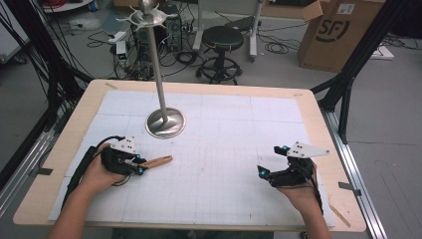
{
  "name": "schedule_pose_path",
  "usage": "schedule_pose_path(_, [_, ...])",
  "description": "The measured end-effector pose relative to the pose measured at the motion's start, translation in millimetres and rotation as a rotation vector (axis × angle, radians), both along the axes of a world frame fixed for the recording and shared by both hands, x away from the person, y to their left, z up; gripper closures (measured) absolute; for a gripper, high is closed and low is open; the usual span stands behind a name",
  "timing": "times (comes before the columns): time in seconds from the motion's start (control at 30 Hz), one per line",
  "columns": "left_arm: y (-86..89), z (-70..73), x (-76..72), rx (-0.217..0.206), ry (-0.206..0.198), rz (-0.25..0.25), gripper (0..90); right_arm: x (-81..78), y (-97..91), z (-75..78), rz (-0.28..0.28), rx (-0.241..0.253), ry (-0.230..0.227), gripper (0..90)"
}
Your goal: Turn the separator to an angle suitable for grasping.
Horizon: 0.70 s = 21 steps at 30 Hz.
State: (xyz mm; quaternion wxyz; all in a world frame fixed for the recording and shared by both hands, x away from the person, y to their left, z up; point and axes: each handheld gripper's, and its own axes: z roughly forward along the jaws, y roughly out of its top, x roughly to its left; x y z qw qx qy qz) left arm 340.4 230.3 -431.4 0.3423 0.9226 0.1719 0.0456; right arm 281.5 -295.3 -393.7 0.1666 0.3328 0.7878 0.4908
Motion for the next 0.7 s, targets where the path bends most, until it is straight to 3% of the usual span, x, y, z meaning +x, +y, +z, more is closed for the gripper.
schedule_pose_path(0.4, [-0.1,0.1,1.0,0.000,0.007,0.004,67.0,-0.5,1.0,0.7,0.004,0.001,-0.005,3.3])
schedule_pose_path(0.7, [-1.8,-0.4,2.9,-0.043,0.038,0.011,68.3,-0.2,1.3,0.6,0.010,0.002,-0.004,3.3])
